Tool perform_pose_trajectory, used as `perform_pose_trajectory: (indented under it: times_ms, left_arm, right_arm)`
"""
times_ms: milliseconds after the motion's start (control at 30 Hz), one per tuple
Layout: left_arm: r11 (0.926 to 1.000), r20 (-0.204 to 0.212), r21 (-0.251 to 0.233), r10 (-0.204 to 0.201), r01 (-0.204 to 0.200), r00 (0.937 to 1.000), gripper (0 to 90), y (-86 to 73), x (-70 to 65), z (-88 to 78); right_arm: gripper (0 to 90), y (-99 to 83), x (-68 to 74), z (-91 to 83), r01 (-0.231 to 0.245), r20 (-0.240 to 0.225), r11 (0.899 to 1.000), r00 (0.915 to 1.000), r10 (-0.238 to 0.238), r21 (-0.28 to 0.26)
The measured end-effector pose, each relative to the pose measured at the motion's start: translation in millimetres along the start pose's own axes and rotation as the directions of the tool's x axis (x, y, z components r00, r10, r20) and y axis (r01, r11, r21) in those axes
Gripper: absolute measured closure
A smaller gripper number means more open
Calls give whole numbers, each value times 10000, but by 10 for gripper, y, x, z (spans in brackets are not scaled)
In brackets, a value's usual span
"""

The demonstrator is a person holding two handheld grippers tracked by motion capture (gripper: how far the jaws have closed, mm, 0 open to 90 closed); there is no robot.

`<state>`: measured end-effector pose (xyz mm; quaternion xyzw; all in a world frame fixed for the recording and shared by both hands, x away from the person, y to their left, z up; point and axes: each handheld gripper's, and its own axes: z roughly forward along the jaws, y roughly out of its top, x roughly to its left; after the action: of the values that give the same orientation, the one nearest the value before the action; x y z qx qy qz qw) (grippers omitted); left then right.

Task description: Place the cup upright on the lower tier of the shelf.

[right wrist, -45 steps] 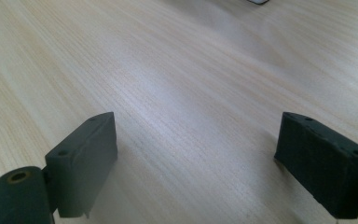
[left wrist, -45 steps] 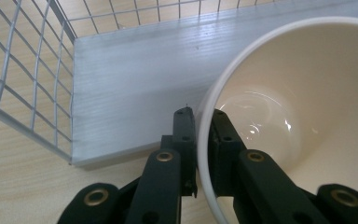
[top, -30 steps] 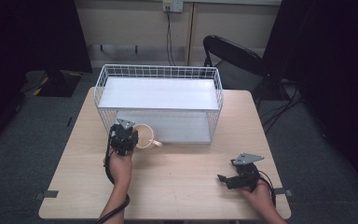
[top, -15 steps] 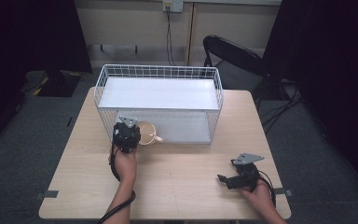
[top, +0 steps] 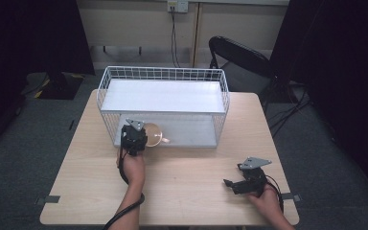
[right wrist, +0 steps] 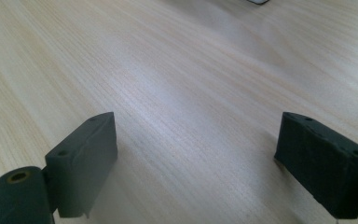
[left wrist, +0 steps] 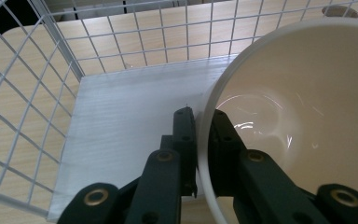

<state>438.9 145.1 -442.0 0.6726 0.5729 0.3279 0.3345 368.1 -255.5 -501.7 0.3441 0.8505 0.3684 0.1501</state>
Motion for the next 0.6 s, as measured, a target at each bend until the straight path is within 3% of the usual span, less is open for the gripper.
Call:
perform_pose_trajectory:
  times_ms: [333, 600]
  left_arm:
    - [9998, -154, -84, -189, 188, 9997, 832, -27, 6, 27]
    - [9996, 55, -44, -275, 275, 9996, 825, -38, -3, -3]
  right_arm:
    - [118, 0, 1, 0, -10, 0, 10000, 10000, 10, 3]
    - [119, -1, 1, -1, -9, 1, 10000, 10000, 9, 3]
